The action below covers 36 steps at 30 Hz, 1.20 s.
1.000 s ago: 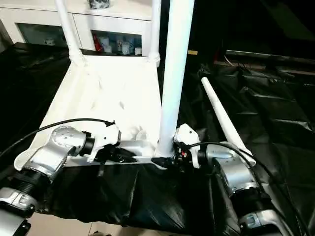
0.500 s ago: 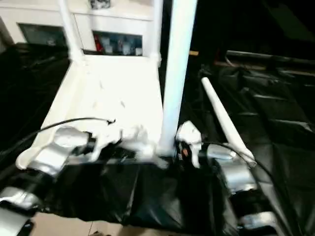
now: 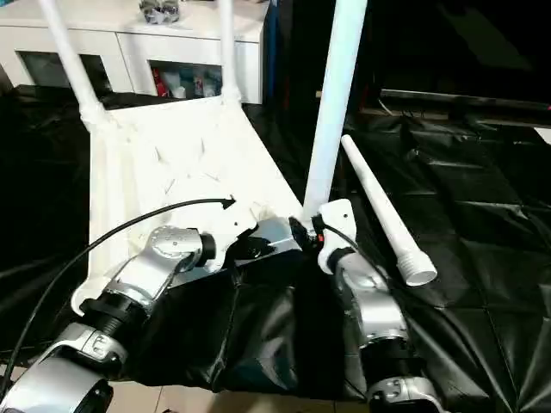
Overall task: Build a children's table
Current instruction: Rotate leg to tighten
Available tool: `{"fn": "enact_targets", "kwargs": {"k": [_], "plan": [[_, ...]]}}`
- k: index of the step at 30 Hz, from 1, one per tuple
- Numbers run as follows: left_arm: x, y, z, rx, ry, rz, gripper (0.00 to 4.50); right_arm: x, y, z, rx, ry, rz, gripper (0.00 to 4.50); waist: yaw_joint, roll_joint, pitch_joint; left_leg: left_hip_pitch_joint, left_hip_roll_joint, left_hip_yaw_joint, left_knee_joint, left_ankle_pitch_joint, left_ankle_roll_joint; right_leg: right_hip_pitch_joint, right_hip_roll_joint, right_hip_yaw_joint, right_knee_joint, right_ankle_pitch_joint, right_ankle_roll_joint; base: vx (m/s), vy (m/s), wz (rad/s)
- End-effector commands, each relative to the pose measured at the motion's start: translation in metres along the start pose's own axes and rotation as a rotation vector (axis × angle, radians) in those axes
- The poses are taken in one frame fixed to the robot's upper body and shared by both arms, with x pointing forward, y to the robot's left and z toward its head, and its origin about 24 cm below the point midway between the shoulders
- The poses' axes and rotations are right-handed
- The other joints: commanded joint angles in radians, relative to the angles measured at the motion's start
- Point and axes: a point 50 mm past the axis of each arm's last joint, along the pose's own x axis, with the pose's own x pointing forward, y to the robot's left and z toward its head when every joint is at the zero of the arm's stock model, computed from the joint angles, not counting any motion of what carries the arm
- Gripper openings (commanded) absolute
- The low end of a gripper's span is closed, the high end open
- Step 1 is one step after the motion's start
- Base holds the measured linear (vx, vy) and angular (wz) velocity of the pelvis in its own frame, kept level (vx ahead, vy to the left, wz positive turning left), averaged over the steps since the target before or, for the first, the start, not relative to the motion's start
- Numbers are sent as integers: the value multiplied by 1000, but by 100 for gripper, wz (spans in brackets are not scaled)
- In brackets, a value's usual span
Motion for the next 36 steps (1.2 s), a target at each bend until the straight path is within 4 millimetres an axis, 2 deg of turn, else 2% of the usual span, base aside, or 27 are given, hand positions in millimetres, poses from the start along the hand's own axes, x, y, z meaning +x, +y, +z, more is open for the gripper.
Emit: {"fn": "enact_targets", "kwargs": {"k": [1, 4, 7, 8, 9, 13, 15, 17, 18, 19, 22, 25, 33, 35, 36], "plan": [[16, -19, 10, 25, -47, -110, 0, 8, 27, 1, -49, 18, 172, 384, -3, -3, -40, 9, 24, -20, -73, -369, 30, 23, -44, 34, -96, -460, -121, 0, 0, 0], [0, -13, 1, 61, -53, -182, 0, -2, 19, 6, -118, 5, 340, 390, 2, -5, -42, 4, 25, -16, -70, -335, 51, 29, -46, 37, -88, -385, -146, 0, 0, 0], [-9, -11, -3, 83, -48, -223, 0, -7, 14, 7, -162, 12, 411, 390, 5, -6, -45, 1, 25, -14, -68, -295, 66, 34, -47, 38, -80, -338, -169, 0, 0, 0], [-16, -10, -7, 89, -40, -262, 0, -11, 10, 7, -184, 18, 463, 390, 5, -6, -47, -1, 26, -13, -65, -262, 74, 39, -47, 39, -72, -281, -193, 0, 0, 0], [-18, -9, -8, 95, -36, -271, 0, -12, 9, 8, -188, 20, 483, 390, 6, -4, -46, -4, 27, -13, -65, -242, 82, 41, -48, 38, -69, -258, -203, 0, 0, 0], [-31, -3, -15, 120, -10, -322, 0, -21, 4, 11, -198, 44, 632, 390, 6, -2, -51, -1, 29, -12, -60, -203, 100, 45, -44, 37, -57, -173, -238, 0, 0, 0], [-34, -2, -16, 121, -8, -331, 0, -23, 3, 12, -196, 53, 666, 390, 7, 3, -50, -2, 33, -10, -59, -190, 112, 42, -41, 36, -51, -122, -261, 0, 0, 0], [-41, 1, -17, 116, -9, -369, 0, -29, -5, 14, -214, 78, 734, 390, 13, 1, -49, 1, 35, -7, -58, -202, 107, 44, -41, 35, -48, -123, -274, 0, 0, 0], [-44, 2, -17, 115, -10, -387, 0, -31, -8, 15, -227, 85, 756, 390, 14, 4, -48, 2, 36, -7, -58, -206, 104, 43, -41, 35, -48, -126, -276, 0, 0, 0], [-46, 3, -16, 118, -12, -403, 0, -33, -11, 16, -234, 92, 771, 366, 16, 3, -47, 2, 36, -6, -58, -214, 101, 43, -43, 35, -48, -133, -278, 0, 0, 0], [-51, 4, -17, 117, -8, -440, 0, -35, -14, 16, -239, 104, 803, 360, 24, 2, -46, 4, 37, -4, -58, -218, 91, 41, -45, 37, -49, -151, -276, 0, 0, 0], [-53, 5, -19, 129, 8, -456, 0, -36, -14, 15, -239, 120, 834, 319, 30, 0, -45, 4, 35, -4, -57, -211, 87, 42, -47, 38, -49, -162, -268, 0, 0, 0], [-48, 5, -22, 89, 13, -401, 0, -34, -8, 11, -149, 75, 789, 277, 32, -3, -48, 2, 36, -5, -57, -195, 84, 44, -48, 37, -47, -162, -266, 0, 0, 0], [-41, 6, -22, 58, 30, -318, 0, -31, -2, 8, -66, 34, 706, 273, 32, -1, -46, 6, 37, -6, -59, -219, 73, 40, -50, 38, -53, -205, -258, 0, 0, 0], [-36, 5, -21, 35, 24, -287, 0, -29, 0, 5, -48, 30, 644, 272, 28, -2, -43, 6, 35, -8, -62, -239, 57, 39, -51, 39, -58, -249, -245, 0, 0, 0]]}}
